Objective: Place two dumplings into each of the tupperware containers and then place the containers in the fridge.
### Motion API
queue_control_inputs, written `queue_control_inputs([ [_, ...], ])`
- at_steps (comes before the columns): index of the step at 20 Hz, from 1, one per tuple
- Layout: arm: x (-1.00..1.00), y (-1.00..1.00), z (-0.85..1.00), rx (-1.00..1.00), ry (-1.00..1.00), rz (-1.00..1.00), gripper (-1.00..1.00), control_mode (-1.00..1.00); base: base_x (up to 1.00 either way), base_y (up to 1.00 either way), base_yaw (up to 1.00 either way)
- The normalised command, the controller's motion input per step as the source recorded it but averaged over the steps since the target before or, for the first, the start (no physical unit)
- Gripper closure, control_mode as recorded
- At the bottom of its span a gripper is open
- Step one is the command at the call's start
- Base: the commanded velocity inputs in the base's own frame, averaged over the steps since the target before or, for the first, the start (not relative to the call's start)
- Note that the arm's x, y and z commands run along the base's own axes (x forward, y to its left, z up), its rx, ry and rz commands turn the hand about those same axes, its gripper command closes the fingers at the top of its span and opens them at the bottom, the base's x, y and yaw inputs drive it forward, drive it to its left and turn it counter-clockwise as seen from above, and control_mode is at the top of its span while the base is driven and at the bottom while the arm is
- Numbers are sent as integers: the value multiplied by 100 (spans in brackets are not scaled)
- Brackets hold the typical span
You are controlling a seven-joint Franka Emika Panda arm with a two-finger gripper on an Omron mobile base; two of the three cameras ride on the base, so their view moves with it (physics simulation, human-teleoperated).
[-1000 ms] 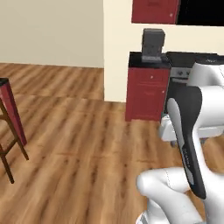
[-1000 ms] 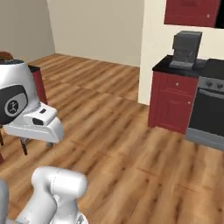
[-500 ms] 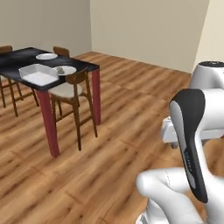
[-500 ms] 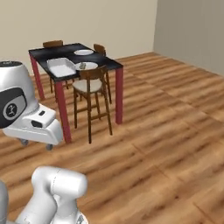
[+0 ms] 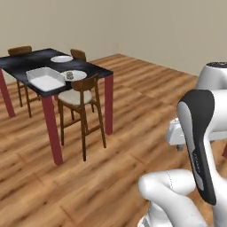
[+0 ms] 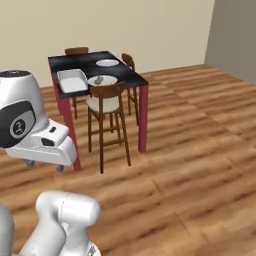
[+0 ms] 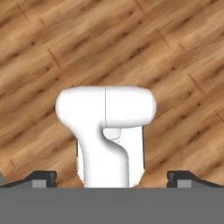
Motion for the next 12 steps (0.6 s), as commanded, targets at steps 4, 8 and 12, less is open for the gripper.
queue_control_inputs([
  [4, 0, 0, 0, 0, 0, 0, -100, 100, 83, 0, 42],
  [8, 0, 0, 0, 0, 0, 0, -100, 100, 95, 0, 36],
  [12, 0, 0, 0, 0, 0, 0, -100, 100, 90, -15, 10],
])
